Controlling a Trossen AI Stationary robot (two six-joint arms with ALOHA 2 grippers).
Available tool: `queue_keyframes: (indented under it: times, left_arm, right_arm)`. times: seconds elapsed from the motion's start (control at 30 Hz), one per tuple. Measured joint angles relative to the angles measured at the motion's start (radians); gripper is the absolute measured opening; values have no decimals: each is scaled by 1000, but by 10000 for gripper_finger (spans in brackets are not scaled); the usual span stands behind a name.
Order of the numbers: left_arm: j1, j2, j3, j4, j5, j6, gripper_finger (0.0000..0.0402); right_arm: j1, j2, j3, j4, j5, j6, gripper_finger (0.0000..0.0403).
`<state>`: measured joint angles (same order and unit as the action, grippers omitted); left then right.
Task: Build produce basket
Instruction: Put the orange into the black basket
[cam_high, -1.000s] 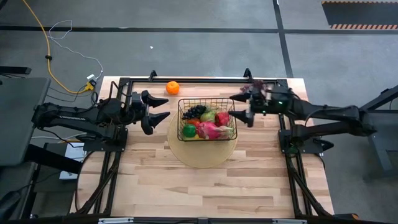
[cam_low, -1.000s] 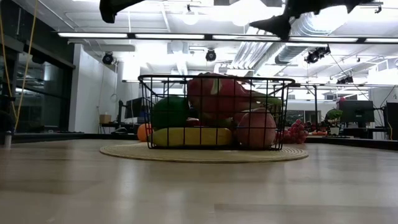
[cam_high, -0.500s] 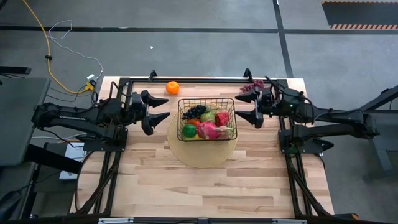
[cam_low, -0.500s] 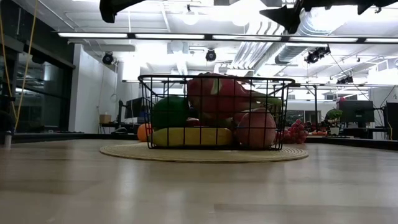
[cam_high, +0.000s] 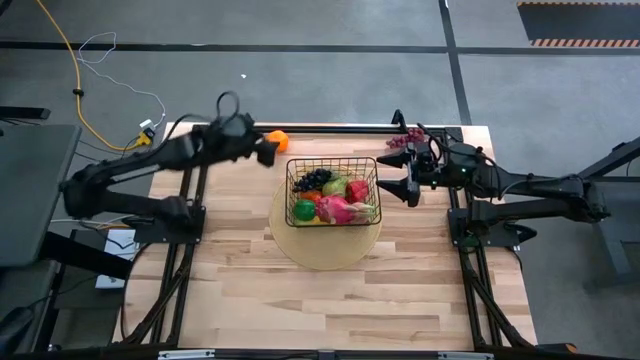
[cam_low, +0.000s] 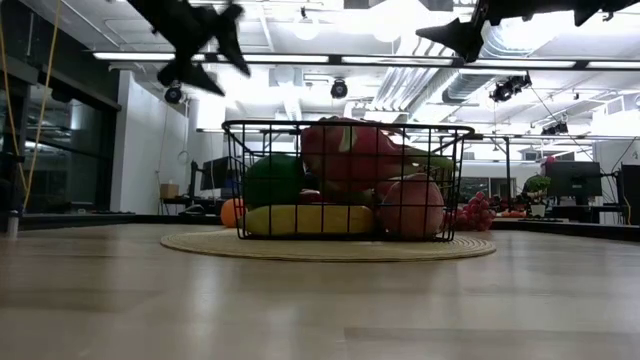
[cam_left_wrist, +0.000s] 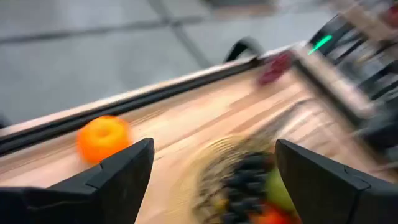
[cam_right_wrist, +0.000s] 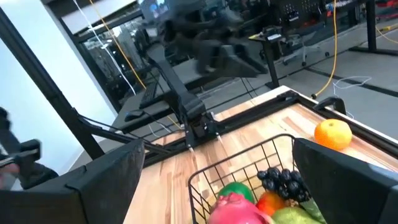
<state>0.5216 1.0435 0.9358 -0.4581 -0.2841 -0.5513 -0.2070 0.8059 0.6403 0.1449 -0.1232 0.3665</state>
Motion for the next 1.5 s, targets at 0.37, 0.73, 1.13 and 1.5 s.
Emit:
queue_keyframes:
  times: [0.37,0.73,1.13,1.5]
  left_arm:
    - [320,426,128,-54,220,190,337]
    - [364,617,191,-3,250,320,388]
    - [398,734,208,21,215,328,398]
    - [400,828,208,60,231,320,397]
  right_arm:
    - [0,0,0,-11,1,3,399]
    - [0,1,0,-14,70,26,399]
    - [0,1,0,-61,72,56,399]
    - [0,1,0,-79,94,82,399]
